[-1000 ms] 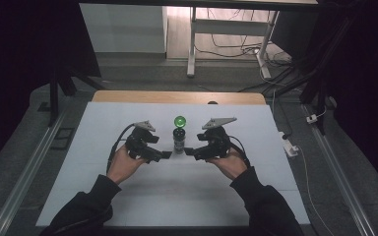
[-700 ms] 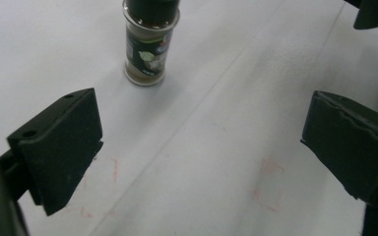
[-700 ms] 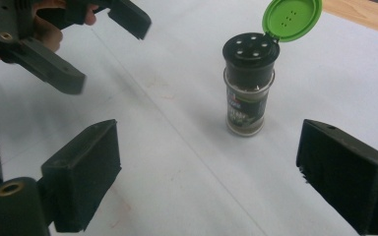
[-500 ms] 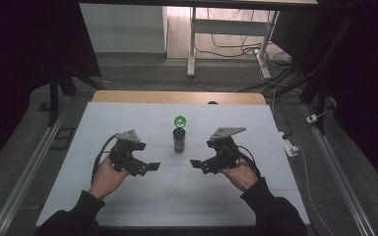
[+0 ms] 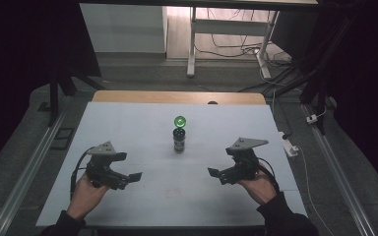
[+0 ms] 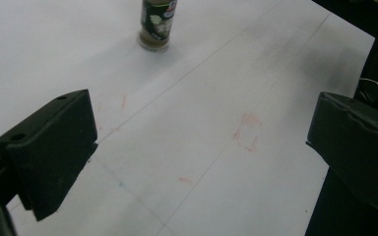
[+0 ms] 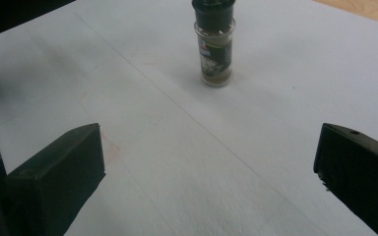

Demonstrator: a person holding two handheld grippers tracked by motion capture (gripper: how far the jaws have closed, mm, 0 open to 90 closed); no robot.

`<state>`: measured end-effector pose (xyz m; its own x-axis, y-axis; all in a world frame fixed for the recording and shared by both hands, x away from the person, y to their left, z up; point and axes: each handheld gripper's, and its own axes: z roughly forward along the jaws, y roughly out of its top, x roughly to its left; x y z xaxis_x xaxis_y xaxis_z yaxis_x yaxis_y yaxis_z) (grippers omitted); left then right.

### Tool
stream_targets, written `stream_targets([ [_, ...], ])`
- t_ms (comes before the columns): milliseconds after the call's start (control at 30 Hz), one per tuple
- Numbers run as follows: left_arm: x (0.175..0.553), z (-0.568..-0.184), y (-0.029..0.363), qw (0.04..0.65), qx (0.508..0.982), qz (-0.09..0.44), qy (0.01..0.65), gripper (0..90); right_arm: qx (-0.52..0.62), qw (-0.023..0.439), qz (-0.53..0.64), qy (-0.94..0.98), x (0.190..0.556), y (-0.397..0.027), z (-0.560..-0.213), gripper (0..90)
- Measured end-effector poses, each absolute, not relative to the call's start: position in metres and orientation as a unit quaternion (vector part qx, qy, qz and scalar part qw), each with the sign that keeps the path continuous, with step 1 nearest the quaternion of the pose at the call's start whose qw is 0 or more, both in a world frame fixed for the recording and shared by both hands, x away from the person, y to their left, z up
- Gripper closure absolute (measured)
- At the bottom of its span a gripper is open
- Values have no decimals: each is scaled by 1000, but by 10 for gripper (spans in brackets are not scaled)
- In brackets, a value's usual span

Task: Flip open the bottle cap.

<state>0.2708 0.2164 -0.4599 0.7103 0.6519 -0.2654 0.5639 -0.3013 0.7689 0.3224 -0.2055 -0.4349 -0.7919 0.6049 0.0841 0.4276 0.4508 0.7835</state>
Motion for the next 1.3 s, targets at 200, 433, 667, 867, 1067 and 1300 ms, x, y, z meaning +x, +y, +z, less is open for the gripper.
stream_targets([
  [200,257,-462,232,452,799,64,392,0,320,114,423,840,313,-223,-438,0],
  [433,237,-465,251,448,790,80,411,0,345,131,429,825,302,-244,-438,0],
  [667,216,-470,272,444,776,91,438,0,369,146,426,813,289,-266,-440,0],
  [867,202,-474,287,428,771,103,461,0,394,149,411,808,279,-282,-444,0],
  [1067,191,-478,293,403,774,113,475,0,411,153,395,807,270,-292,-450,0],
  [1300,183,-482,298,387,774,113,488,0,426,143,380,808,262,-300,-455,0],
])
